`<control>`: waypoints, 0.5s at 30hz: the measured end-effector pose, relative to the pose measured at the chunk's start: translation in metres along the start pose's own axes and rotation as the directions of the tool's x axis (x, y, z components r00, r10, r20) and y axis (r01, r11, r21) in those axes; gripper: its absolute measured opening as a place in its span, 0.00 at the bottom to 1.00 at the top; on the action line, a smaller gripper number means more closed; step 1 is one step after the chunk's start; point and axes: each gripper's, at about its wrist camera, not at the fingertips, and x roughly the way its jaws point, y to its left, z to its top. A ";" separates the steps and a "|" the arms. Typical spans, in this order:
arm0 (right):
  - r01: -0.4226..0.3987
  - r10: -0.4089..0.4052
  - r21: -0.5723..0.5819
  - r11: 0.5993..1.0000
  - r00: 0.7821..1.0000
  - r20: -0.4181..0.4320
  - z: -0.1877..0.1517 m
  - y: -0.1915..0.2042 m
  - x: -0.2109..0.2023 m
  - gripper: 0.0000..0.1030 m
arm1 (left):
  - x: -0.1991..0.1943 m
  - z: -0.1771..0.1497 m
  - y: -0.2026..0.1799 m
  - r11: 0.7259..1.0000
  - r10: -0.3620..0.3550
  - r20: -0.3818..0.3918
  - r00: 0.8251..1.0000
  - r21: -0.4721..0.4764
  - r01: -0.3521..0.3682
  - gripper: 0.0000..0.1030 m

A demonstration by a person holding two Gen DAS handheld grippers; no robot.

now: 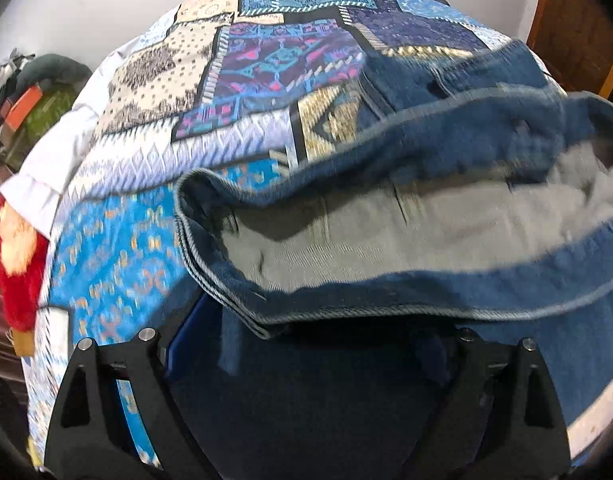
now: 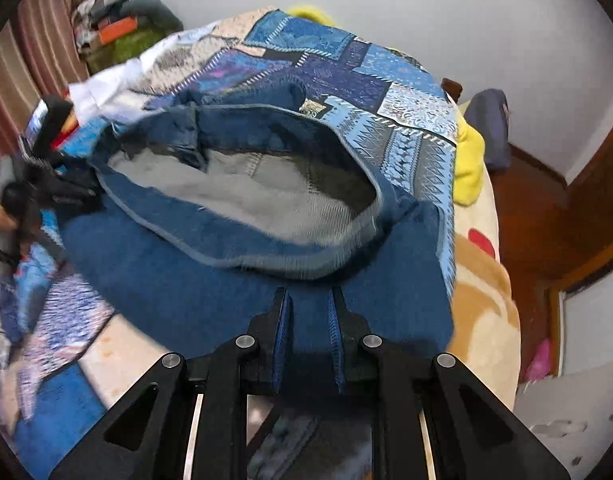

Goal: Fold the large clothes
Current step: 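Open both grippers to release the folded hem onto the jacket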

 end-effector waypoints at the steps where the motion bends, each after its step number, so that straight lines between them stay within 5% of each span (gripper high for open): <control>1: 0.002 -0.002 -0.001 1.000 1.000 -0.013 0.006 0.000 0.008 0.14 | 0.002 0.010 0.003 1.000 0.006 0.009 1.000 -0.007 -0.006 0.87; 4: 0.002 -0.002 0.006 1.000 0.999 -0.046 0.036 -0.005 0.030 0.14 | 0.007 0.043 0.019 0.998 0.032 0.024 0.999 -0.062 -0.030 0.87; 7: 0.019 -0.020 0.067 0.998 1.000 0.011 0.074 -0.021 0.039 0.14 | 0.019 0.073 0.038 0.992 0.003 0.005 1.000 -0.125 -0.003 0.88; 10: 0.054 -0.062 0.163 0.985 0.997 0.042 0.109 -0.043 0.048 0.14 | 0.020 0.092 0.063 0.969 0.102 0.019 0.995 -0.227 -0.095 0.88; 13: 0.144 -0.152 0.232 0.962 0.988 0.018 0.130 -0.056 0.053 0.14 | 0.011 0.094 0.092 0.935 0.045 0.027 0.999 -0.353 -0.033 0.88; 15: 0.099 -0.114 0.255 0.962 0.993 0.043 0.133 -0.057 0.042 0.14 | -0.004 0.088 0.106 0.925 0.018 0.060 0.998 -0.381 0.007 0.88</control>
